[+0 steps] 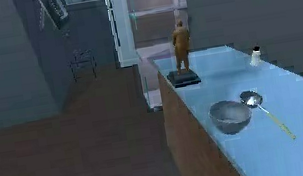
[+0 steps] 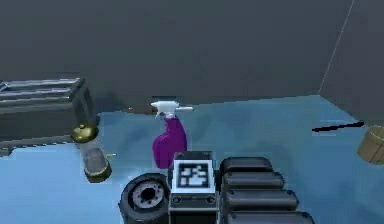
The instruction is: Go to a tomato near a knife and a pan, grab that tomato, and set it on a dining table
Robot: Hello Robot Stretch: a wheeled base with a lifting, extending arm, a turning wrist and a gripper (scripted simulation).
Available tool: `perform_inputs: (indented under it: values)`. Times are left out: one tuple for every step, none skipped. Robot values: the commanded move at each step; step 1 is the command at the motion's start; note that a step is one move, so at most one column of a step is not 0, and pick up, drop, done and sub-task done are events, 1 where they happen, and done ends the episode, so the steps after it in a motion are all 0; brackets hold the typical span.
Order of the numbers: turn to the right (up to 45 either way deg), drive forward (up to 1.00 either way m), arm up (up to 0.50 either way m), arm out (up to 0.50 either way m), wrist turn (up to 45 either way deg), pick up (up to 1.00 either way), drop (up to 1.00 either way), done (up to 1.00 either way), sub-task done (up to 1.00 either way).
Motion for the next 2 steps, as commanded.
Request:
perform_inputs:
  values:
    - [-45.0, 0.00, 0.00, 0.00, 0.0, 0.00, 0.00, 0.00, 0.00]
    - [-24.0, 0.00, 0.00, 0.00, 0.0, 0.00, 0.00, 0.00, 0.00]
